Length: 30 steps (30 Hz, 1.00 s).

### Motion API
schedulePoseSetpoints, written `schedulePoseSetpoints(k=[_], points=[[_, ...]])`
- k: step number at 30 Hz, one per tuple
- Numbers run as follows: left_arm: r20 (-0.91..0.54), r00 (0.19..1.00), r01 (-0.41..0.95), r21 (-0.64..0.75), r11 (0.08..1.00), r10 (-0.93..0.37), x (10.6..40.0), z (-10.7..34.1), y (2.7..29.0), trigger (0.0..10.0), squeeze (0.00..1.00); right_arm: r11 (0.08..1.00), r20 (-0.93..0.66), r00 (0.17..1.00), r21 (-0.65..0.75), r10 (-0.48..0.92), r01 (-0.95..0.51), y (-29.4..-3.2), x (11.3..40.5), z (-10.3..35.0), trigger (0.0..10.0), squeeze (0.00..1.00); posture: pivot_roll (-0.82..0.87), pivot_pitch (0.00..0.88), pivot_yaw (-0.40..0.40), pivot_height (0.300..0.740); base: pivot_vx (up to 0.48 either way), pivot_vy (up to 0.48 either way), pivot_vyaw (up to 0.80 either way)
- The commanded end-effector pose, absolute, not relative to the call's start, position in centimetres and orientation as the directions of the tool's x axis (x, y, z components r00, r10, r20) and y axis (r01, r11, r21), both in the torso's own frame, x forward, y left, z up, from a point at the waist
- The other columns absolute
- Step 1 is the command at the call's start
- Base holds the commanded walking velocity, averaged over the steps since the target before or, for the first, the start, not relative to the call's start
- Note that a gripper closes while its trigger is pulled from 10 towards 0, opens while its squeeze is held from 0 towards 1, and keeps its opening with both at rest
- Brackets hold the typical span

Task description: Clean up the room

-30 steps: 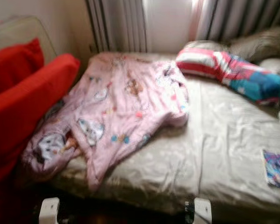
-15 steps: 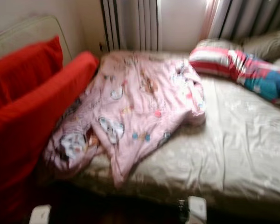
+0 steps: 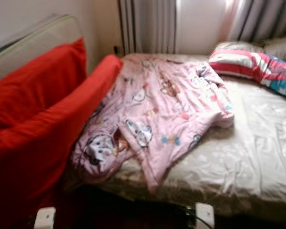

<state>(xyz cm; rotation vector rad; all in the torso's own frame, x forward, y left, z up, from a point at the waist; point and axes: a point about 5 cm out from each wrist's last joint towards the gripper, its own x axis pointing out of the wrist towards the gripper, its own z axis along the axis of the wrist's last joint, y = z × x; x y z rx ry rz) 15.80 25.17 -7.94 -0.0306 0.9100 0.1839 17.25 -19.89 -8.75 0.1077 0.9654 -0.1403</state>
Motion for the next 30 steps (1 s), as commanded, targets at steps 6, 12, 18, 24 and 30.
schedulePoseSetpoints(k=[6,12,18,24,30], points=[[-0.791,0.595,-0.163,0.055,0.985,0.143,15.78,-7.97,25.12,10.0,0.0,0.984,-0.827,0.554,0.009,-0.091,0.176,-20.92,16.99,-8.69,10.0,0.0,0.01,0.0,0.049,0.74,0.0,0.051,0.0],[-0.788,0.599,-0.165,0.051,0.985,0.141,15.64,-7.97,25.22,10.0,0.0,0.984,-0.825,0.559,0.011,-0.09,0.175,-20.97,17.15,-8.61,10.0,0.0,0.01,0.0,0.048,0.74,0.0,0.0,0.0],[-0.787,0.601,-0.168,0.045,0.985,0.139,15.65,-7.99,25.14,10.0,0.0,0.985,-0.823,0.561,0.012,-0.088,0.173,-20.92,17.32,-8.54,10.0,0.0,0.02,0.0,0.049,0.74,0.0,0.0,0.0],[-0.788,0.6,-0.166,0.046,0.985,0.138,15.66,-7.95,25.26,10.0,0.0,0.985,-0.823,0.561,0.013,-0.086,0.171,-20.69,17.45,-8.53,10.0,0.0,0.01,0.0,0.051,0.74,0.0,0.0,0.0],[-0.788,0.603,-0.16,0.038,0.986,0.128,15.91,-7.89,25.14,10.0,0.0,0.988,-0.827,0.557,0.01,-0.078,0.153,-20.39,17.28,-8.66,10.0,0.0,0.01,0.0,0.053,0.74,0.0,0.0,0.0]])
